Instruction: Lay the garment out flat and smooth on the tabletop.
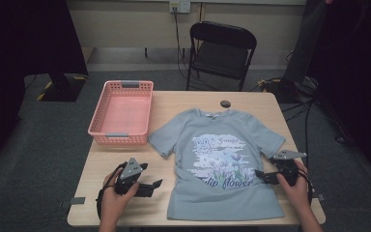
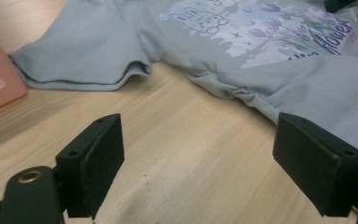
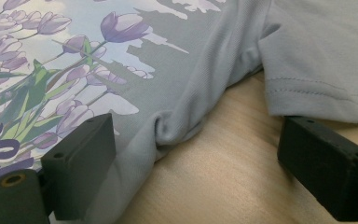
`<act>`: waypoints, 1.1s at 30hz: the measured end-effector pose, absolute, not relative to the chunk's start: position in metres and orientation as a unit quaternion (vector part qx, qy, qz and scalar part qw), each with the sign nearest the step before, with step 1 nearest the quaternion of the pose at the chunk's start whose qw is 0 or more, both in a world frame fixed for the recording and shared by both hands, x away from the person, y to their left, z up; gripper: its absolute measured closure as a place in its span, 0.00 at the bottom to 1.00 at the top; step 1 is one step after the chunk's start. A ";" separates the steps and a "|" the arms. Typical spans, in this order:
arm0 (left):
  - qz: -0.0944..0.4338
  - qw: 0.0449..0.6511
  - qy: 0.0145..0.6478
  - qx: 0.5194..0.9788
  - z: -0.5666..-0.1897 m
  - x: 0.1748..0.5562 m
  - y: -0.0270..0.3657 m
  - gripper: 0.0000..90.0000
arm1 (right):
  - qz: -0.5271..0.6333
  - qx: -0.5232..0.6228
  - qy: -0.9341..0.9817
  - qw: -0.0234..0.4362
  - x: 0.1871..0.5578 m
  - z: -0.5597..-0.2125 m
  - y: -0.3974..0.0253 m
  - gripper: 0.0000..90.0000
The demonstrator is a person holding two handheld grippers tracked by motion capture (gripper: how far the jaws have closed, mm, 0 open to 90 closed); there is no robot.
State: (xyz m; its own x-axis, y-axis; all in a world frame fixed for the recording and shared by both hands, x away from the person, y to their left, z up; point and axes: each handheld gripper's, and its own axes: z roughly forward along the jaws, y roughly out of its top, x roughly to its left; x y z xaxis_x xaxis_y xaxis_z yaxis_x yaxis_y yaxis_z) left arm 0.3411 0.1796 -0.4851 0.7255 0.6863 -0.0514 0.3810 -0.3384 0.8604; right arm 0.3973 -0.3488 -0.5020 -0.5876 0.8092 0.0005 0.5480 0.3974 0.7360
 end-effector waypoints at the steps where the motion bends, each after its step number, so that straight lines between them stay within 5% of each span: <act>1: 0.164 0.469 0.333 0.801 -0.485 0.341 0.181 0.18 | 0.358 0.416 0.816 0.182 0.397 -0.502 -0.349 0.11; 33: 0.184 0.437 0.374 0.797 -0.500 0.340 0.221 0.18 | 0.358 0.416 0.816 0.182 0.397 -0.502 -0.349 0.11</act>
State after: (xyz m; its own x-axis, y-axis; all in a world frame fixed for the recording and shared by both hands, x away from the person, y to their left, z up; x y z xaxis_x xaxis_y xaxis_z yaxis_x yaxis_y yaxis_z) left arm 0.3402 0.2210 -0.5000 0.6527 0.7569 -0.0338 0.4351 -0.3379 0.8345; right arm 0.3973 -0.3488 -0.5020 -0.5878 0.8090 0.0004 0.5478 0.3975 0.7362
